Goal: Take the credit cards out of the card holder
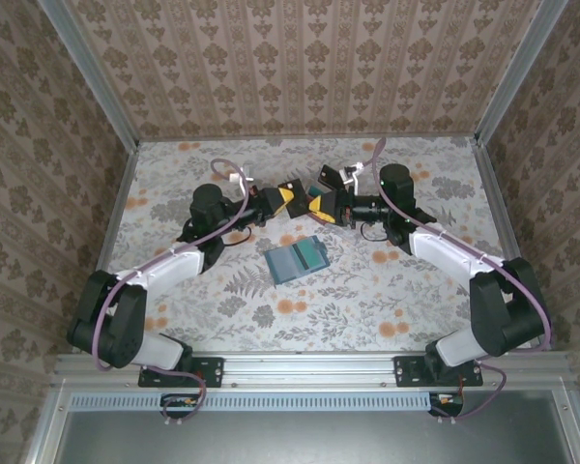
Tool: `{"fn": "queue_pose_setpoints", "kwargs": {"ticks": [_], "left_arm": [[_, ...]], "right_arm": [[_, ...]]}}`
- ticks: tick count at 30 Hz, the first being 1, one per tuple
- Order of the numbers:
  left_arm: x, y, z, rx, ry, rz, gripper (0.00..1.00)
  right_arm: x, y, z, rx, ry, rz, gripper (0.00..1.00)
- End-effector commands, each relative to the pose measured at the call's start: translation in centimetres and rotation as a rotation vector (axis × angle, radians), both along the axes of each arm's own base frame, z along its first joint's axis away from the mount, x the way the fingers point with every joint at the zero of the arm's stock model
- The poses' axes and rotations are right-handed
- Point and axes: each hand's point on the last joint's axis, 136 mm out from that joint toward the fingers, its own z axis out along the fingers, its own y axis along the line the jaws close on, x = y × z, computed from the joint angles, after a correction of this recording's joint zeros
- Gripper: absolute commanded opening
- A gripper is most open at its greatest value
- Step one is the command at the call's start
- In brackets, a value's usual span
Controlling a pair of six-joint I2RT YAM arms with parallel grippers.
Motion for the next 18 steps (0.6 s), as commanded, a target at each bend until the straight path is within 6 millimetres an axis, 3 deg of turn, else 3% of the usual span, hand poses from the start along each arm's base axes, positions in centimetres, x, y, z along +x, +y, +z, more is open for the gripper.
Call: {"fn": "queue_pose_setpoints", "kwargs": {"ticks": [1, 4, 11, 14, 18], "left_arm": [[-0.5, -0.1, 0.9, -0.015, -0.038, -0.022, 0.00], [-0.5, -0.2, 0.7, -0.004, -0.026, -0.027, 0.00], [-0.6, -0.3, 0.2, 0.000, 0.000, -0.027, 0.00], [-0.7, -0.2, -0.1, 0.003, 0.008, -0.023, 0.00], [-0.6, 0.2, -0.8, 0.018, 0.034, -0.005, 0.00]], "right_arm": [[-0.3, 0.4, 1.1, 0.020, -0.037, 0.044, 0.43], [-0.1, 0.6, 1.1, 0.014, -0.042, 0.039, 0.44], [0.3, 1.5, 1.2, 0.012, -0.049, 0.062, 0.33], [0.3, 2.0, 1.1, 0.009, -0.052, 0.074, 0.26], [0.8, 2.0, 0.9, -0.013, -0.063, 0.057, 0.08]]}}
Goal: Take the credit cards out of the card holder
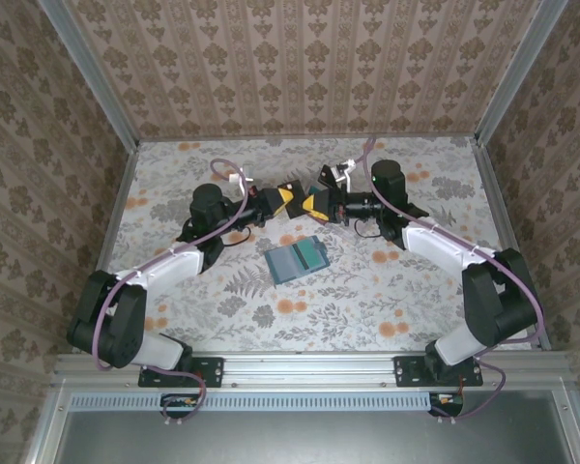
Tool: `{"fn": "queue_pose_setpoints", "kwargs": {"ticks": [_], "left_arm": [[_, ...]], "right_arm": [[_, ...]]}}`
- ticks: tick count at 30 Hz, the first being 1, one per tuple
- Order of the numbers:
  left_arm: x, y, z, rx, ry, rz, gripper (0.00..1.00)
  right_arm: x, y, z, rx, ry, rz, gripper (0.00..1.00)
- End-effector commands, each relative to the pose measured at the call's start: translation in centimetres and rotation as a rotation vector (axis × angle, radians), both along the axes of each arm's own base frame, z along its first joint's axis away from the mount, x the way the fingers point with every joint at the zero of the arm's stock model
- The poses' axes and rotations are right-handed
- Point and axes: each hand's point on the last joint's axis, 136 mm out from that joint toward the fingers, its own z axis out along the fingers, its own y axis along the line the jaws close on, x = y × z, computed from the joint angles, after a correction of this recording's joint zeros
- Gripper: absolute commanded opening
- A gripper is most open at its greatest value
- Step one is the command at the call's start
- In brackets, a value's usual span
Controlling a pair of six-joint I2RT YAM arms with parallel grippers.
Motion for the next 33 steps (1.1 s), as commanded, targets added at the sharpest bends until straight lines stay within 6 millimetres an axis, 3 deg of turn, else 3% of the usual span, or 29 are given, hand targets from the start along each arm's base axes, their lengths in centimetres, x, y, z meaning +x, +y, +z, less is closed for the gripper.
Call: {"fn": "queue_pose_setpoints", "kwargs": {"ticks": [1, 3, 6, 7, 12, 17, 23, 33], "left_arm": [[-0.6, 0.3, -0.7, 0.016, 0.032, 0.000, 0.09], [-0.5, 0.9, -1.7, 0.044, 0.072, 0.019, 0.38], [-1.0, 1.9, -4.1, 0.149, 0.139, 0.044, 0.65], [-0.4, 3.2, -4.9, 0.186, 0.158, 0.086, 0.70], [-1.4, 8.3, -11.0, 0.542, 0.320, 0.229, 0.88], [-1.8, 10.6, -12.5, 0.620, 0.357, 0.289, 1.00], [-2.4, 11.5, -13.9, 0.671, 0.392, 0.286, 1.00], [-2.3, 10.5, -14.4, 0.626, 0.432, 0.237, 1.00]], "right_arm": [[0.3, 0.4, 0.7, -0.023, -0.059, 0.012, 0.05], [0.9, -0.1, 0.0, -0.092, -0.088, -0.014, 0.00], [1.9, -1.5, -1.4, -0.277, -0.174, -0.057, 0.00], [2.4, -2.2, -2.0, -0.348, -0.211, -0.071, 0.00], [5.2, -4.9, -3.3, -0.666, -0.429, -0.092, 0.00], [8.7, -7.7, -4.1, -0.943, -0.597, -0.122, 0.00], [11.2, -9.8, -6.1, -1.171, -0.649, 0.026, 0.00], [14.6, -11.3, -7.6, -1.217, -0.697, 0.138, 0.00]]}}
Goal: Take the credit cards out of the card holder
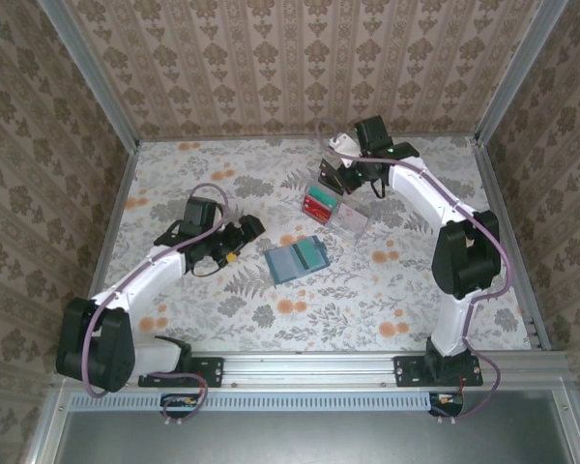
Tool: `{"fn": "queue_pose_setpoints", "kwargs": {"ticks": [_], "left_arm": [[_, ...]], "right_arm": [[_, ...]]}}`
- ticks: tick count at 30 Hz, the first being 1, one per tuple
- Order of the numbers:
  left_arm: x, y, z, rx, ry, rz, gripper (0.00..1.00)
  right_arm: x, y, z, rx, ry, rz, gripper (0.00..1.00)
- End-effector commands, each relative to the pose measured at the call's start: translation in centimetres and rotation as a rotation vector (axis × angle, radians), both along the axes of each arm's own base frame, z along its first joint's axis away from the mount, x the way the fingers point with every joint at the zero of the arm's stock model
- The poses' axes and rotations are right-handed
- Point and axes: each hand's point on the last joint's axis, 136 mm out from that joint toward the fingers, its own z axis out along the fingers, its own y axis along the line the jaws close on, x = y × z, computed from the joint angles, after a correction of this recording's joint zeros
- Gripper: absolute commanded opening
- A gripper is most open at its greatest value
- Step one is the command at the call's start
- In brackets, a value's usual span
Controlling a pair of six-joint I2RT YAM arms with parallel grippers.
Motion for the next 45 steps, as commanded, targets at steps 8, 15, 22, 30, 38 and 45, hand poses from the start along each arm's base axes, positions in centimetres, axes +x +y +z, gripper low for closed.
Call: {"fn": "queue_pose_setpoints", "kwargs": {"ticks": [8, 15, 22, 30, 38, 45], "left_arm": [[-0.2, -0.2, -0.1, -0.024, 0.025, -0.009, 1.00], [-0.3, -0.4, -0.2, -0.040, 0.040, -0.003, 1.00], [-0.4, -0.6, -0.1, -0.043, 0.045, -0.012, 1.00], [-0.6, -0.7, 0.0, -0.016, 0.037, -0.021, 1.00], [-0.6, -2.0, -0.3, 0.008, 0.034, -0.051, 1.00], [-1.0, -5.2, -0.2, -0.001, 0.030, -0.101, 0.92]], "right_arm": [[1.5, -1.2, -1.8, -0.105, 0.045, 0.091, 0.00], [1.8, -0.6, -2.8, -0.072, 0.079, 0.096, 0.10], [2.5, -0.6, -2.7, -0.071, 0.054, 0.081, 0.27], [1.6, 0.0, 2.7, 0.082, -0.021, -0.013, 0.44], [-2.2, 0.3, 5.9, 0.284, 0.000, -0.158, 0.50], [-7.6, 1.9, 4.8, 0.410, 0.147, -0.270, 0.52]]}}
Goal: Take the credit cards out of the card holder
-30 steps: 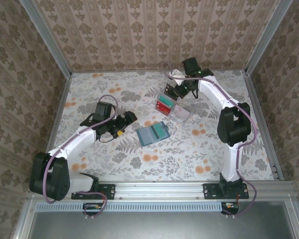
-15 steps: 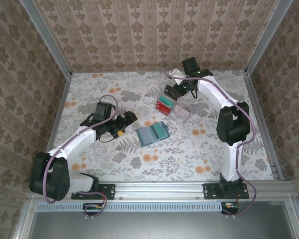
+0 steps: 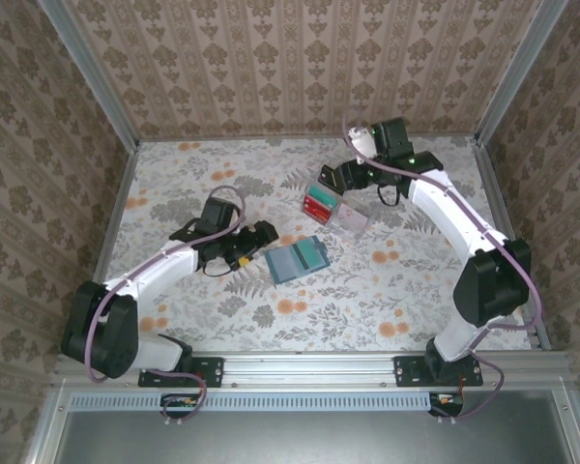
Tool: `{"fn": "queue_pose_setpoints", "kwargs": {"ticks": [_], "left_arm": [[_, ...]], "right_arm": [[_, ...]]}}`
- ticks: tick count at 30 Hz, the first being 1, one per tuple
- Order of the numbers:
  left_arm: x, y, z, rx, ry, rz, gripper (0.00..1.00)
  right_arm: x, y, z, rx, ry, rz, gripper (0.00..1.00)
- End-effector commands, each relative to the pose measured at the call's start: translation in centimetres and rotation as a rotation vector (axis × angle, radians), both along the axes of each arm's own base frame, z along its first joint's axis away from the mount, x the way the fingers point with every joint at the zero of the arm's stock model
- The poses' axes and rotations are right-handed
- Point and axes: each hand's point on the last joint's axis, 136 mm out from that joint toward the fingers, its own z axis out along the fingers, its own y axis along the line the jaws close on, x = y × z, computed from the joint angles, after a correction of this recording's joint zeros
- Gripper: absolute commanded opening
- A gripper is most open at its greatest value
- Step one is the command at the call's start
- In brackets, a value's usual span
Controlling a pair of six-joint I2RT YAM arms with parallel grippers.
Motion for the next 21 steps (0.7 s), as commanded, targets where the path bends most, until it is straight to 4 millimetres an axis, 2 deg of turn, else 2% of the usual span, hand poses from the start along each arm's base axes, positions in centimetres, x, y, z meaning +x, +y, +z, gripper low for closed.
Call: {"fn": "queue_pose_setpoints", "kwargs": {"ticks": [1, 4, 7, 10, 13, 17, 21], "left_arm": [[0.6, -1.9, 1.0, -0.021, -0.028, -0.008, 0.90], [0.5, -3.6, 0.4, -0.045, -0.011, -0.009, 0.81], [0.6, -5.3, -0.5, -0.065, 0.011, -0.012, 0.68], [0.8, -6.7, -1.6, -0.084, 0.033, -0.020, 0.55], [1.2, -7.8, -2.2, -0.107, 0.041, -0.020, 0.45], [1.6, -8.2, -3.2, -0.103, 0.054, -0.007, 0.38], [2.3, -8.0, -4.2, -0.153, 0.055, 0.034, 0.36]], "right_arm": [[-3.6, 1.4, -1.4, 0.122, 0.136, -0.066, 0.53], [-7.0, 2.5, -4.1, 0.127, 0.234, -0.074, 0.53], [-10.1, 3.8, -7.7, 0.096, 0.338, -0.071, 0.51], [-11.7, 5.3, -10.5, 0.092, 0.406, -0.065, 0.48], [-12.4, 6.2, -12.9, 0.086, 0.466, -0.071, 0.43], [-12.1, 6.7, -15.4, 0.061, 0.510, -0.091, 0.38], [-11.1, 7.8, -16.7, 0.069, 0.539, -0.095, 0.37]]}}
